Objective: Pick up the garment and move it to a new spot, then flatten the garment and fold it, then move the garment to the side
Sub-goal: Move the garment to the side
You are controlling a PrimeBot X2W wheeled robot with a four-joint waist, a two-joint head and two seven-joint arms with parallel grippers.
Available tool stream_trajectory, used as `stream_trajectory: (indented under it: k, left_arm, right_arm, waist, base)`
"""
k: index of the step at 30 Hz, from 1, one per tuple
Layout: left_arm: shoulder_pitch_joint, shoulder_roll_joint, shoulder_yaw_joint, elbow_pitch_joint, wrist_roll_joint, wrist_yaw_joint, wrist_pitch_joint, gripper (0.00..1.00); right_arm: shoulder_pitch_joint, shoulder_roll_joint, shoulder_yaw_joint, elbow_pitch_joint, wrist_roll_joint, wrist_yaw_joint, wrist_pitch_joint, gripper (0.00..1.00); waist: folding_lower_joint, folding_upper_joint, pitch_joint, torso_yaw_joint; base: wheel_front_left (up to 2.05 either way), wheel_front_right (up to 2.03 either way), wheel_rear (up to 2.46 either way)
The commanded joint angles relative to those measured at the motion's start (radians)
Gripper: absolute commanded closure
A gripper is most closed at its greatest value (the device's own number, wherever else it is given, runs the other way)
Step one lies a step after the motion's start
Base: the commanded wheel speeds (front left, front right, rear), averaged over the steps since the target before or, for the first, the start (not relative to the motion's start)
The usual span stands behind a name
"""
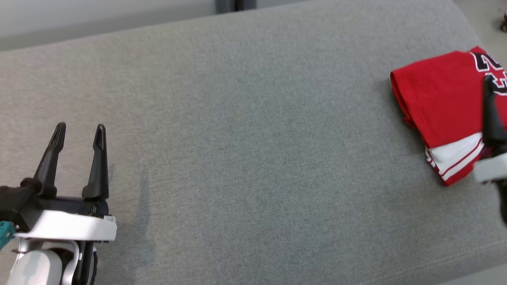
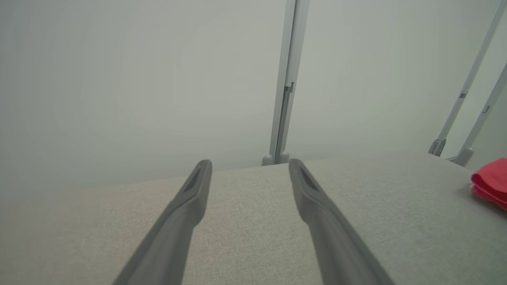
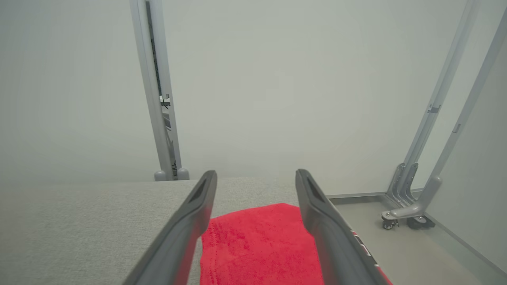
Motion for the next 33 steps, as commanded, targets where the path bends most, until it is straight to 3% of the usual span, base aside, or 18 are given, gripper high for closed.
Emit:
stream_trajectory:
  k: [1,4,12,20,33]
  left_arm:
    - [0.016,-0.001,0.005,0.003,-0.006,0.007,-0.006,0.00]
    - [0.047,-0.009,0.005,0.010,-0.015,0.012,-0.012,0.00]
    - [0.114,-0.017,0.007,0.021,-0.025,0.023,-0.022,0.00]
    - [0.169,-0.005,-0.004,0.025,-0.022,0.028,-0.006,0.00]
    - [0.236,0.008,-0.011,0.015,-0.035,0.047,0.037,0.00]
  right_arm:
    - [0.037,0.023,-0.009,-0.040,-0.016,0.000,0.014,0.00]
    - [0.114,0.084,-0.011,-0.134,-0.055,0.000,0.056,0.00]
    - [0.240,0.167,-0.006,-0.263,-0.099,0.000,0.142,0.00]
    - [0.343,0.189,-0.014,-0.315,-0.125,0.000,0.199,0.00]
    - [0.453,0.203,-0.033,-0.372,-0.137,0.000,0.242,0.00]
  waist:
    - [0.0000,0.0000,-0.049,0.032]
    - [0.0000,0.0000,-0.091,0.056]
    - [0.0000,0.0000,-0.174,0.108]
    - [0.0000,0.0000,-0.246,0.150]
    - [0.0000,0.0000,-0.305,0.158]
  base:
    - [0.00,0.00,0.00]
    - [0.00,0.00,0.00]
    - [0.00,0.00,0.00]
    - [0.00,0.00,0.00]
    - [0.00,0.00,0.00]
